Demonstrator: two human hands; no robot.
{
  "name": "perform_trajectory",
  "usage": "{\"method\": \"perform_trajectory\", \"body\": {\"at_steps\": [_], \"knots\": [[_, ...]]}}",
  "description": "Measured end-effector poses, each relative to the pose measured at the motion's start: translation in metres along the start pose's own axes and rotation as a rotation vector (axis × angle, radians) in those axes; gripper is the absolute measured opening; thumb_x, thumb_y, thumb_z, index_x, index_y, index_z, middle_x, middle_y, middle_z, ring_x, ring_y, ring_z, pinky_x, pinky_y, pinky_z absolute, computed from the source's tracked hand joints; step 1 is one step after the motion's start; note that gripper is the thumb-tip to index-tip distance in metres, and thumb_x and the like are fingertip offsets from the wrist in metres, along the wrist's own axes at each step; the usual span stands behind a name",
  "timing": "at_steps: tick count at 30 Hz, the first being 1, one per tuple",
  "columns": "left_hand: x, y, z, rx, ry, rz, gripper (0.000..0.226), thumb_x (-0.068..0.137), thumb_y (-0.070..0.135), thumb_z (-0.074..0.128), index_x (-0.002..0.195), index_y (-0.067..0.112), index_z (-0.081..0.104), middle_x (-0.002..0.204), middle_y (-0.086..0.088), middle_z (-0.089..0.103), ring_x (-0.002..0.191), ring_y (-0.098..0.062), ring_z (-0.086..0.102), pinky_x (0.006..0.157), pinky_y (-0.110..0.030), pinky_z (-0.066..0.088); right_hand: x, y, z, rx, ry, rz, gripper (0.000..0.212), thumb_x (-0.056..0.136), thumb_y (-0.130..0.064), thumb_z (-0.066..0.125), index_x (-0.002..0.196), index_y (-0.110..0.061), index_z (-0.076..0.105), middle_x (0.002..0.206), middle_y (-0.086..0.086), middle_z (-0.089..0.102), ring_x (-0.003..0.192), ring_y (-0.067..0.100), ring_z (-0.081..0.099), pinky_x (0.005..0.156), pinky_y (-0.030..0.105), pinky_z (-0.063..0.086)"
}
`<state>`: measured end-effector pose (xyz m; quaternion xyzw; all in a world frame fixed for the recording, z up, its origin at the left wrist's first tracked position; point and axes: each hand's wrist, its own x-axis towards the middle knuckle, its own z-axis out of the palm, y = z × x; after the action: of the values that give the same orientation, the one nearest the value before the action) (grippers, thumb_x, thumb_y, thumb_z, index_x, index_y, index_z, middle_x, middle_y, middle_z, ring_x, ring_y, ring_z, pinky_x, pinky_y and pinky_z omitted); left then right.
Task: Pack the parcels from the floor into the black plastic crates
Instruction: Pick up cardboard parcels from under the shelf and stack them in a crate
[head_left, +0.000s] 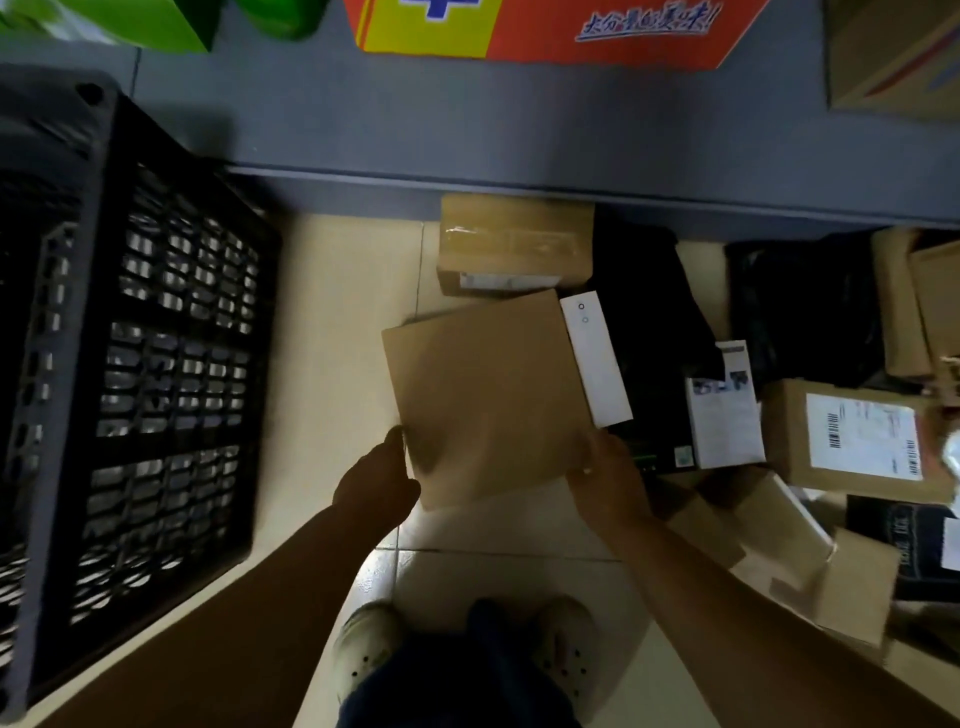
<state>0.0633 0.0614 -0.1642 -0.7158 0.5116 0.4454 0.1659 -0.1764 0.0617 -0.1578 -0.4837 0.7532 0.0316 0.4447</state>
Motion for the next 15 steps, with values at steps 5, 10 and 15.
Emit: {"method": "perform_trajectory", "body": {"at_steps": [5,10,15], "knots": [[0.012,-0.001,0.010,-0.205,-0.022,-0.027,0.068,0.082,0.013,0.060,0.140,0.011,0.024,0.118,-0.009,0.058,0.104,-0.029,0.058,0.086,-0.038,0.048,0.005,-0.001,0.010,0.114,0.033,0.071,0.035,0.095,-0.016,0.051,0.130,-0.012,0.048,0.129,0.009,0.054,0.116,0.027,0.052,0.101,0.036,0.041],[0.007,-0.006,-0.005,-0.261,0.050,-0.065,0.054,0.081,0.011,0.059,0.130,0.004,0.037,0.119,-0.012,0.056,0.103,-0.032,0.057,0.083,-0.037,0.047,0.005,-0.002,0.009,0.071,0.036,0.083,0.040,0.092,-0.015,0.052,0.131,-0.008,0.049,0.128,0.017,0.050,0.117,0.033,0.049,0.101,0.048,0.041],[-0.021,-0.003,-0.045,-0.251,0.123,-0.123,0.034,0.072,0.018,0.067,0.099,0.005,0.051,0.097,-0.011,0.050,0.090,-0.033,0.058,0.074,-0.040,0.053,-0.023,-0.031,-0.017,0.094,-0.048,0.084,0.039,0.092,-0.015,0.054,0.130,-0.005,0.051,0.130,0.019,0.044,0.116,0.033,0.048,0.101,0.042,0.041]]}}
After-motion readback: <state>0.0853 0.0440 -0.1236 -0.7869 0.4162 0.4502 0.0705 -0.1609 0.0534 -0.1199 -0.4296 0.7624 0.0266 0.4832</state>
